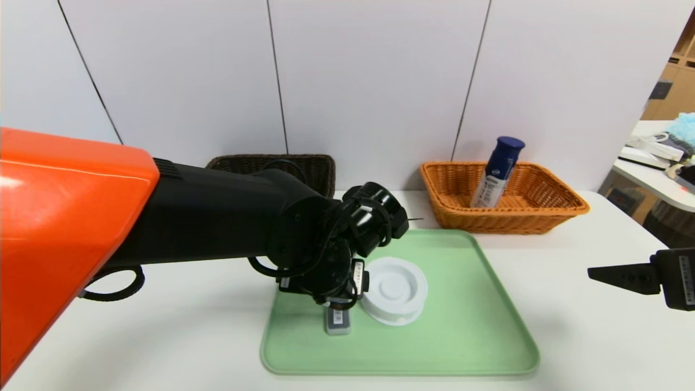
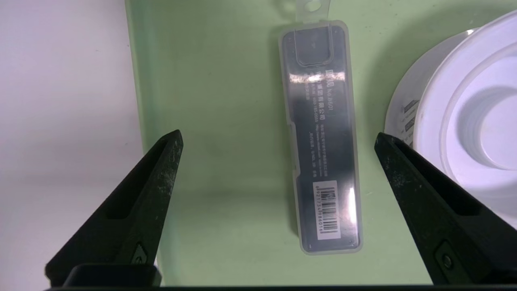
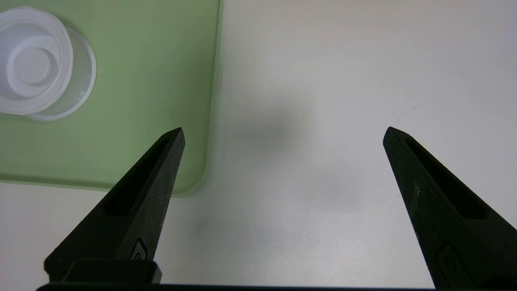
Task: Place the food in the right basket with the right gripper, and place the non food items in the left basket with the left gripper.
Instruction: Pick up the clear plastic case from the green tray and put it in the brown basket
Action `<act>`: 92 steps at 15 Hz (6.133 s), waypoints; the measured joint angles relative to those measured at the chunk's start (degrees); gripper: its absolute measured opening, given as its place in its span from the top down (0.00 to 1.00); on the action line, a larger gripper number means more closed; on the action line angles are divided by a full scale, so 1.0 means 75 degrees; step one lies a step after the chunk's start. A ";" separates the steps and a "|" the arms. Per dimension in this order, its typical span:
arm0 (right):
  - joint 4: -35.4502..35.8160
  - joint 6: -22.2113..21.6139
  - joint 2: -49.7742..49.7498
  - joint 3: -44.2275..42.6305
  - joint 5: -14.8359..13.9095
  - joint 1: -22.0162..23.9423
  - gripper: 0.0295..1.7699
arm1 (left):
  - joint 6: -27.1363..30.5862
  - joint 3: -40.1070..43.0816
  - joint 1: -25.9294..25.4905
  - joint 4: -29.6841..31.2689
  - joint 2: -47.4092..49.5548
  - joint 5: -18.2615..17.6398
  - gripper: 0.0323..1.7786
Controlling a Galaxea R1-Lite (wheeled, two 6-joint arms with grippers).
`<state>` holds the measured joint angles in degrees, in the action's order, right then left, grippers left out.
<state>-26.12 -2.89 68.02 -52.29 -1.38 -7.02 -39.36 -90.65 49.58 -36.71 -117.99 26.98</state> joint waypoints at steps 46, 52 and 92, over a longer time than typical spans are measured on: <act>0.0257 0.0007 0.0294 0.0011 0.0101 0.0029 0.04 | -0.0128 -0.0780 -0.0210 -0.1104 -0.0288 -0.0275 0.30; 0.0254 0.0003 0.0294 0.0055 0.0114 0.0037 0.04 | 0.0262 -0.0757 -0.0621 -0.1148 -0.0273 -0.0684 0.16; 0.0265 0.0000 0.0346 0.0102 0.0263 0.0059 0.04 | 0.0247 -0.0798 -0.1003 -0.0827 -0.0670 -0.1326 0.69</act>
<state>-24.14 -2.89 70.62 -51.52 0.60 -6.58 -37.51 -96.63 42.06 -42.91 -123.02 17.03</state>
